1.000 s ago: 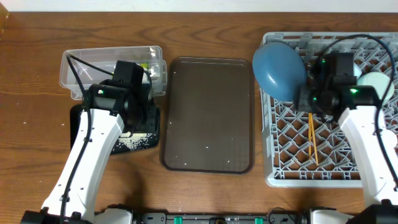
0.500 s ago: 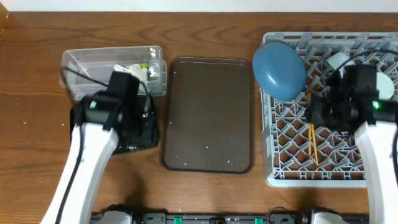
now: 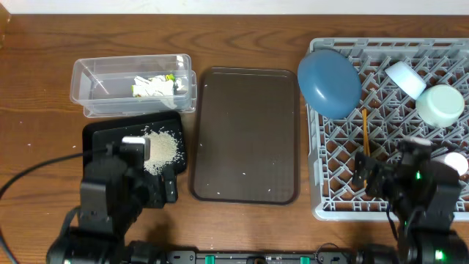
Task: Sort waste into correct bins and load items into the dishwasher rack
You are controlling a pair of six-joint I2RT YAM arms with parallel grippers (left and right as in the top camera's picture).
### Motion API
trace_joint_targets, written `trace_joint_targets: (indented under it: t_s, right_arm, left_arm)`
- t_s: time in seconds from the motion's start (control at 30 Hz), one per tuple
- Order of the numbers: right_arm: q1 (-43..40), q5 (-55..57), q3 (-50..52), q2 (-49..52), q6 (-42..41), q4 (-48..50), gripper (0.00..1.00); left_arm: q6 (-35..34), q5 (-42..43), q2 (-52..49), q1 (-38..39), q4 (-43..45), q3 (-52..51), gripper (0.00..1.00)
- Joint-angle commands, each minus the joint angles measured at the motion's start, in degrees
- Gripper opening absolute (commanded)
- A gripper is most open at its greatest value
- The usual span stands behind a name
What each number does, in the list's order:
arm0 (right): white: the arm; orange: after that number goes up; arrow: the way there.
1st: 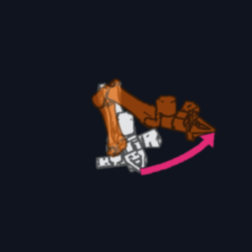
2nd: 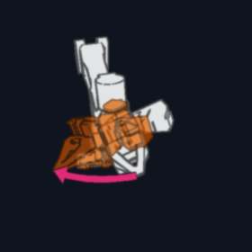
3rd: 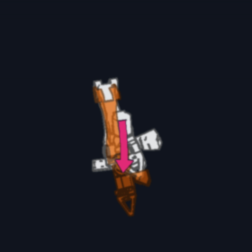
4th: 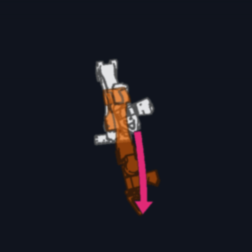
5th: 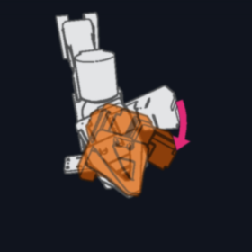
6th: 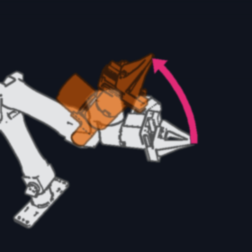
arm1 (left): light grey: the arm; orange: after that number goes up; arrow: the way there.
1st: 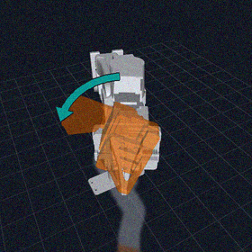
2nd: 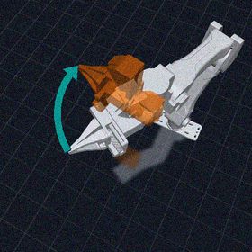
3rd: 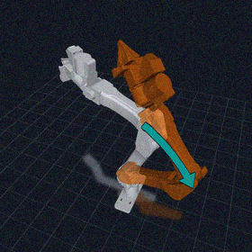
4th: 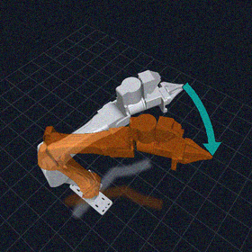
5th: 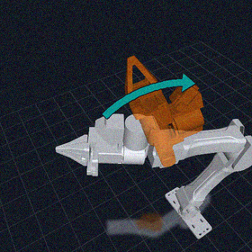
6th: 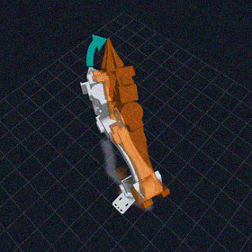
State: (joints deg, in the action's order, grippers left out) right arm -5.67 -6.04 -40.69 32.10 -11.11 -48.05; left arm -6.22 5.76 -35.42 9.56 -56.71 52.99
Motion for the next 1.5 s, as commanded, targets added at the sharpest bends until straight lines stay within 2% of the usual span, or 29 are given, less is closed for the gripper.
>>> trace_joint_targets:
  t_s: [0.0, 0.67, 1.1, 1.37, 1.47]
  right_arm:
    - [-0.3, 1.5, 1.3, -3.4, -1.3, 0.1, 0.99]
    - [-0.3, 1.5, 1.3, -4.1, -1.3, -7.3, 0.99]
    - [0.2, 1.5, 2.2, -5.2, -1.2, -8.7, 0.99]
    - [4.5, 3.7, 2.2, -12.3, 0.0, -15.0, 0.99]
    - [4.6, 4.0, 3.1, -15.8, 0.0, -14.3, 0.99]
  left_arm:
    - [-0.5, -0.6, 1.8, 0.2, 1.2, -0.9, 0.96]
    - [-0.5, -0.5, 1.8, 0.2, 0.4, -0.9, 0.97]
    - [-0.5, -0.5, 1.8, 0.2, 0.4, -0.9, 0.98]
    - [-0.5, -0.5, 1.8, 0.2, 0.4, -0.9, 0.98]
    - [-0.5, -0.5, 1.8, 0.2, 0.4, -0.9, 0.98]
